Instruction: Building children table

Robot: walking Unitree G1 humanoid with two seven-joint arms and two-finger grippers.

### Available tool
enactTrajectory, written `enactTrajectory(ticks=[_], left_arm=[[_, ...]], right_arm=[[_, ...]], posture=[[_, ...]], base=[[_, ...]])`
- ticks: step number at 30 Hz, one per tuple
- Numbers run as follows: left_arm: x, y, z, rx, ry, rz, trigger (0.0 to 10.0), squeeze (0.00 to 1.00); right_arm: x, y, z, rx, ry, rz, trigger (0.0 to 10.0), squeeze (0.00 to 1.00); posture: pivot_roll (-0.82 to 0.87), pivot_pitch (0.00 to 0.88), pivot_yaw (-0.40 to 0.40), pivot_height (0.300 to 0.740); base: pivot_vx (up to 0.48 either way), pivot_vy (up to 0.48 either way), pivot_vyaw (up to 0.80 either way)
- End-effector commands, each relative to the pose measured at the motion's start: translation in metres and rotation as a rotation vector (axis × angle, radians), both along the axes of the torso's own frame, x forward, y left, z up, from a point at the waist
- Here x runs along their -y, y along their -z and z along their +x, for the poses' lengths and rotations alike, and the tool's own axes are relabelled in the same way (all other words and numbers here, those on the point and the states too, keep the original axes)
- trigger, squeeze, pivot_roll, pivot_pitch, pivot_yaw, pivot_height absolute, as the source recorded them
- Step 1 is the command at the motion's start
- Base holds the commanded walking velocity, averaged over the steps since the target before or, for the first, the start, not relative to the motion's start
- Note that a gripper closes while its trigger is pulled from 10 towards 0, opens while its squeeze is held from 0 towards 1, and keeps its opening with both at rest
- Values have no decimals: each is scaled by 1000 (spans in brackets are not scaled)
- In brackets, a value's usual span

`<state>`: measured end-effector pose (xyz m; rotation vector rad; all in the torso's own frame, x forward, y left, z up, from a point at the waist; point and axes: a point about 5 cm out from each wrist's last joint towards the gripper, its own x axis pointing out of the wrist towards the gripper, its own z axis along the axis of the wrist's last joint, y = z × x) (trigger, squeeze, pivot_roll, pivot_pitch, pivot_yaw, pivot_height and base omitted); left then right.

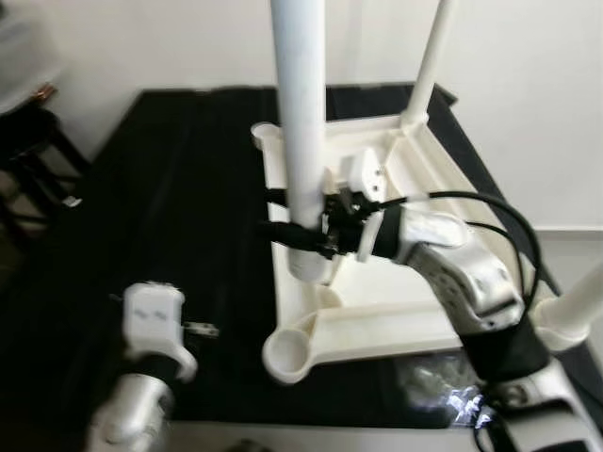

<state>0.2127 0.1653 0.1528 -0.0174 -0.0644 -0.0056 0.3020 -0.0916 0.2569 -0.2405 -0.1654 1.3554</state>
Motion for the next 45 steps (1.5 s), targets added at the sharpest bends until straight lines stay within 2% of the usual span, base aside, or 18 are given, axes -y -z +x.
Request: enactTrajectory(ticks=[1,4,10,19,23,24,26,31,33,38,45], left_arm=[[-2,5,-3,-38,-21,-20,10000,0],[-2,7,-4,-59,-24,-45,10000,0],[-3,5,-5,-55,-29,1,10000,0],[-2,1,-9,-54,-15,27,10000,0],[4,-1,-11,-58,42,73,10000,0],[4,-1,-11,-58,42,73,10000,0],[5,-2,-11,-59,52,80,10000,0],[5,-3,-13,-60,56,88,10000,0],[6,-5,-14,-59,71,103,10000,0],[9,-5,-16,-75,106,152,10000,0],[8,-8,-16,-57,104,128,10000,0]], right_arm=[[2,-1,-13,-6,-124,-28,10000,0],[5,0,-19,-27,-189,-48,10000,0],[6,-2,-24,-45,-263,-57,10000,0],[10,-7,-32,-120,-423,-49,10000,0],[22,6,-58,-251,-652,-151,10000,0],[22,6,-58,-251,-652,-151,10000,0],[27,16,-71,-304,-727,-208,10000,0],[32,21,-72,-310,-725,-221,10000,0],[34,18,-66,-289,-684,-189,10000,0],[37,15,-65,-296,-651,-147,10000,0],[41,16,-69,-307,-649,-151,10000,0]], posture=[[-47,182,21,740],[-47,192,22,740],[-40,207,23,740],[-23,234,32,740],[-25,253,32,740],[-25,253,32,740],[-25,261,33,740],[-23,274,34,740],[-24,283,38,740],[-25,293,47,740],[-27,301,55,740]], base=[[0,0,0],[0,227,0],[0,480,0],[0,0,0],[0,0,0],[0,0,0],[0,0,0],[0,0,0],[0,0,0],[0,-189,0],[0,-410,0]])
